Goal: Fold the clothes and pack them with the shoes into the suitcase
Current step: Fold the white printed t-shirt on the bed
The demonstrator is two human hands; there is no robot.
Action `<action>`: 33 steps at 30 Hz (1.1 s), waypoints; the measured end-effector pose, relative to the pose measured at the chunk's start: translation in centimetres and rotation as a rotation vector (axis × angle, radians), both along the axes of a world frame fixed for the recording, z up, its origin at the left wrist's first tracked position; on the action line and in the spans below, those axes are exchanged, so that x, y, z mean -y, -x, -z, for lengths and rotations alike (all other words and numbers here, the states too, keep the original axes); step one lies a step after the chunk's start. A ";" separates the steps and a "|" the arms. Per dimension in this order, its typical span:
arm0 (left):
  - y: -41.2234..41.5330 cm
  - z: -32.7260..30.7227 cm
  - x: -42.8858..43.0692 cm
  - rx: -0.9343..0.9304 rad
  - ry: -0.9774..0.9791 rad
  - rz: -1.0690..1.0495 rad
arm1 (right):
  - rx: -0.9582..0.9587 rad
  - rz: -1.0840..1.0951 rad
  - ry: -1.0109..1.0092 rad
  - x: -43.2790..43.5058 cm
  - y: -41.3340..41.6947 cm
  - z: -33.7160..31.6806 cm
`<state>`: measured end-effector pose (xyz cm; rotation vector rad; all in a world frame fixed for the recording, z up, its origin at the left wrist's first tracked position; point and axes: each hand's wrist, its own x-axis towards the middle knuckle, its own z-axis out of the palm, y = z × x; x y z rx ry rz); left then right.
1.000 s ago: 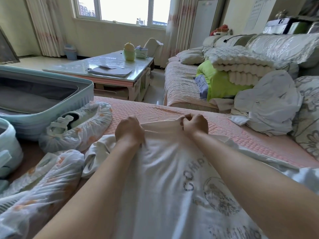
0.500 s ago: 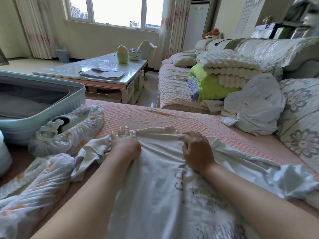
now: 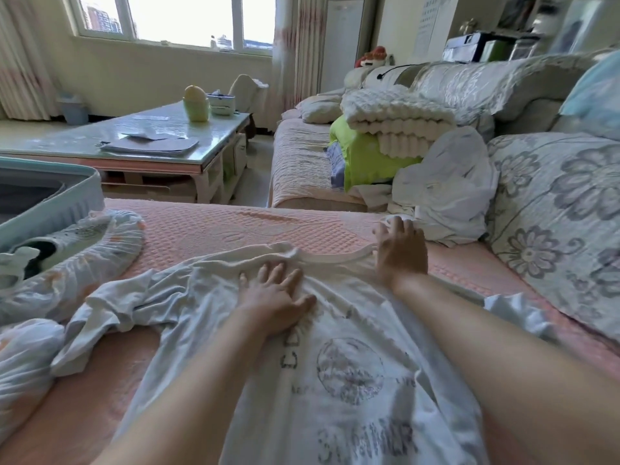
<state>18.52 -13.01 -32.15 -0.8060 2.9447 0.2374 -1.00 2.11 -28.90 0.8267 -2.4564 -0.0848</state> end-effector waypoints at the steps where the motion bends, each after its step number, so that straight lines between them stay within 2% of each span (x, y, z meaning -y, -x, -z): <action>1: 0.1 0.2 0.2 0.007 0.009 -0.020 | -0.022 -0.095 0.026 0.0 -0.3 0.4; 3: 0.2 0.2 0.5 0.015 0.035 -0.052 | -0.030 -0.375 0.087 -0.5 -1.7 1.4; 5: 0.1 0.2 0.9 0.019 0.055 -0.074 | 0.102 -0.527 0.068 -1.5 -2.6 2.4; 6: 0.0 0.3 1.0 0.024 0.058 -0.084 | 0.235 -0.478 0.018 -2.0 -2.8 2.7; 8: -0.2 0.2 0.9 0.036 0.057 -0.100 | 0.487 -0.197 -0.129 -3.1 -2.2 2.6; 9: -0.2 0.1 0.6 0.045 0.054 -0.112 | 0.543 -0.065 -0.211 -3.6 -1.5 2.2; 11: -0.1 -0.4 -0.2 0.060 0.037 -0.129 | 0.528 0.053 -0.312 -4.6 -0.5 1.4; 16: -0.4 -2.2 -3.8 0.039 0.097 0.013 | 0.571 -0.089 -0.174 -8.1 -3.8 -0.5; 19: -1.1 -3.6 -6.7 -0.067 0.120 0.165 | 0.638 -0.187 -0.112 -10.7 -7.6 -1.2; 22: -2.7 -4.8 -9.9 -0.161 0.005 0.288 | 0.709 -0.232 0.013 -13.4 -11.1 -1.8; 24: -4.5 -5.4 -11.9 -0.147 -0.008 0.356 | 0.724 -0.235 0.003 -15.1 -13.2 -2.5; 29: -9.3 -6.9 -16.0 -0.078 -0.046 0.348 | 0.809 -0.255 0.040 -18.3 -18.5 -4.6; 33: -13.1 -7.4 -19.6 -0.100 -0.058 0.370 | 0.846 -0.241 0.044 -20.2 -22.2 -5.7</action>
